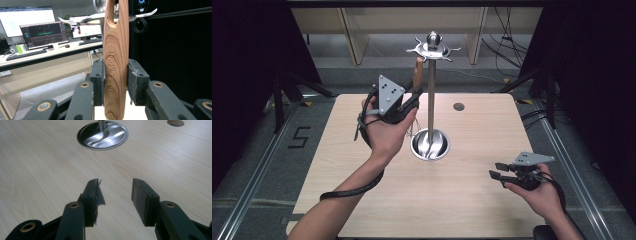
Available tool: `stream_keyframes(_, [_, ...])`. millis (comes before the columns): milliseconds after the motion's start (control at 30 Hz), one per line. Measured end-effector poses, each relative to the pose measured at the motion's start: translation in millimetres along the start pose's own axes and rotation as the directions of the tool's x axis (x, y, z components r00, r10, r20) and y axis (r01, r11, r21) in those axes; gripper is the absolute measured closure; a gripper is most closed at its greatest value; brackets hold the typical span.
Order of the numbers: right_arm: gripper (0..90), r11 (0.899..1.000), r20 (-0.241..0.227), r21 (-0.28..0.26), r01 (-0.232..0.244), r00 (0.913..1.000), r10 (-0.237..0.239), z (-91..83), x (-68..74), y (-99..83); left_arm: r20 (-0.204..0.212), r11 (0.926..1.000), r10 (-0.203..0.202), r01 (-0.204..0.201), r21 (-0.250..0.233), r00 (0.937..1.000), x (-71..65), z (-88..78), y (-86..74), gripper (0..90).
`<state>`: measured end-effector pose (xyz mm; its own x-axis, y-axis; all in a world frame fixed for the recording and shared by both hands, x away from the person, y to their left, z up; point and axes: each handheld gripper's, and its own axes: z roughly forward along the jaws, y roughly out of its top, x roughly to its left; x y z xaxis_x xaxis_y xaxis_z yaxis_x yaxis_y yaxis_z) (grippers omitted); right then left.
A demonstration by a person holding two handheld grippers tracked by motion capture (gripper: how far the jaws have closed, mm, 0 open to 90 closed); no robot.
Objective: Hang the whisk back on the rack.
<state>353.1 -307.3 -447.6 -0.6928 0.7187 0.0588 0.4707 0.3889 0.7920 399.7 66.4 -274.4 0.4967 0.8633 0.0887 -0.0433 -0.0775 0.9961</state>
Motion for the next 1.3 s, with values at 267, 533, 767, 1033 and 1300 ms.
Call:
stream_keyframes(267, [58.2, 1.000, -0.001, 0.001, 0.000, 1.0000, 0.000, 0.3, -0.2, -0.1, -0.015, 0.9999, 0.012, -0.012, 0.005, 0.9998, -1.6, 1.6, 0.6, 68.5])
stream_keyframes(533, [58.2, 1.000, -0.001, 0.000, 0.001, 1.0000, -0.001, 0.2, -0.1, -0.1, -0.019, 0.9998, 0.014, -0.014, 0.010, 0.9997, -2.2, 3.7, 0.6, 68.5])
stream_keyframes(767, [58.2, 1.000, -0.002, 0.000, 0.001, 1.0000, -0.001, 0.2, -0.1, -0.1, -0.023, 0.9998, 0.017, -0.016, 0.010, 0.9996, -3.2, 5.2, 0.6, 68.5])
stream_keyframes(1033, [58.2, 1.000, -0.002, 0.001, 0.001, 1.0000, -0.001, 0.3, -0.1, -0.1, -0.029, 0.9997, 0.019, -0.018, 0.015, 0.9994, -3.5, 8.0, 0.9, 68.5])
stream_keyframes(1300, [58.3, 1.000, -0.002, 0.000, 0.003, 1.0000, -0.003, 0.5, -0.3, -0.1, -0.035, 0.9995, 0.025, -0.024, 0.019, 0.9991, -4.3, 10.3, 1.0, 68.5])
